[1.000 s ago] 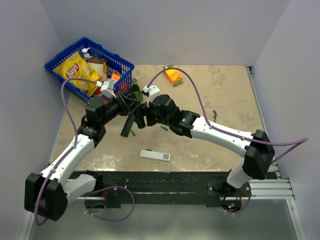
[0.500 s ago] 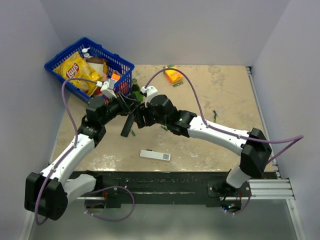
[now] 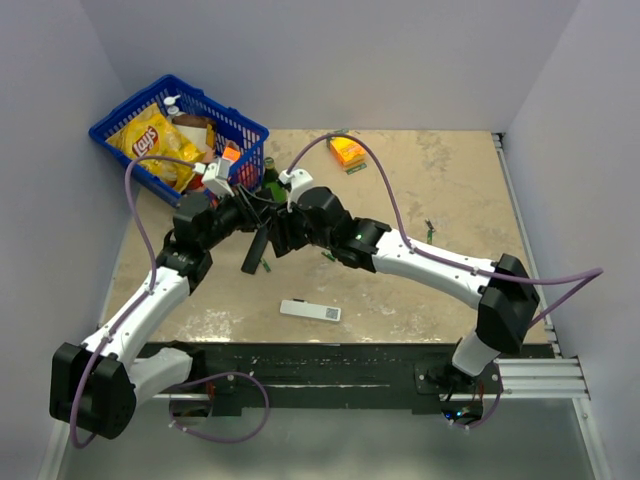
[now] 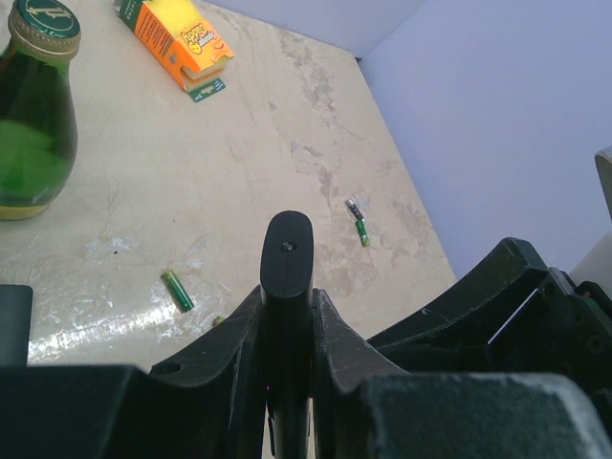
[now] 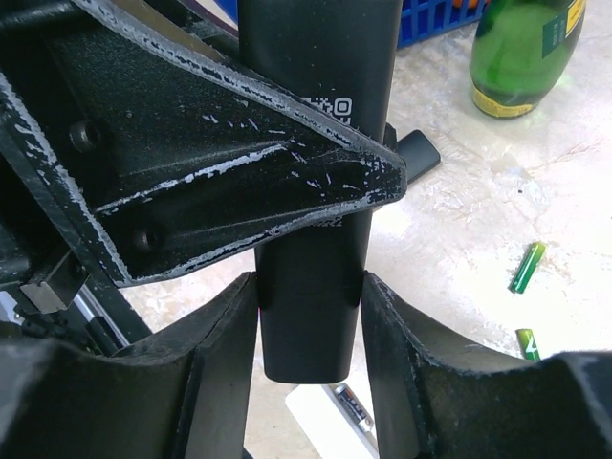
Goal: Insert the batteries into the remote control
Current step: Remove the battery cover from the remote control.
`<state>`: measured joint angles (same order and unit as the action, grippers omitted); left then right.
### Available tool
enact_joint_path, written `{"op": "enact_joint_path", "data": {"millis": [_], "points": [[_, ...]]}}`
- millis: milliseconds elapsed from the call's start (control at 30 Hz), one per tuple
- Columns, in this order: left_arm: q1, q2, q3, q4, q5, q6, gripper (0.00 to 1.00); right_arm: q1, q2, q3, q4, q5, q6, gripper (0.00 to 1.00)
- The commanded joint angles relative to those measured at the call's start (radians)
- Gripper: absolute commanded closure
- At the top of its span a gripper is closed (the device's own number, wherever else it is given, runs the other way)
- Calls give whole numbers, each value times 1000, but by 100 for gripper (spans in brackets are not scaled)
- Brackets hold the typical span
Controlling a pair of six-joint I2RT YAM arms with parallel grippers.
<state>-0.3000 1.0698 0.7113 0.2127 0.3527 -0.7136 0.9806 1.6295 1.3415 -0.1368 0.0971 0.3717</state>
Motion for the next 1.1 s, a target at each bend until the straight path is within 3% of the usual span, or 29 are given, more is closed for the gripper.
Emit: {"op": "enact_joint_path", "data": {"millis": [0, 467, 700, 1067], "points": [[4, 1, 50, 28, 12, 6, 100, 4, 6, 38, 9, 10, -14, 56], [12, -54, 36, -10, -107, 16, 100, 67, 32, -5, -90, -8, -24, 69], [45, -91, 30, -38, -181, 13, 100, 92, 30, -74, -87, -5, -14, 70], [108, -120, -4, 8, -182, -18, 100, 96, 21, -119, -92, -69, -20, 73]]}}
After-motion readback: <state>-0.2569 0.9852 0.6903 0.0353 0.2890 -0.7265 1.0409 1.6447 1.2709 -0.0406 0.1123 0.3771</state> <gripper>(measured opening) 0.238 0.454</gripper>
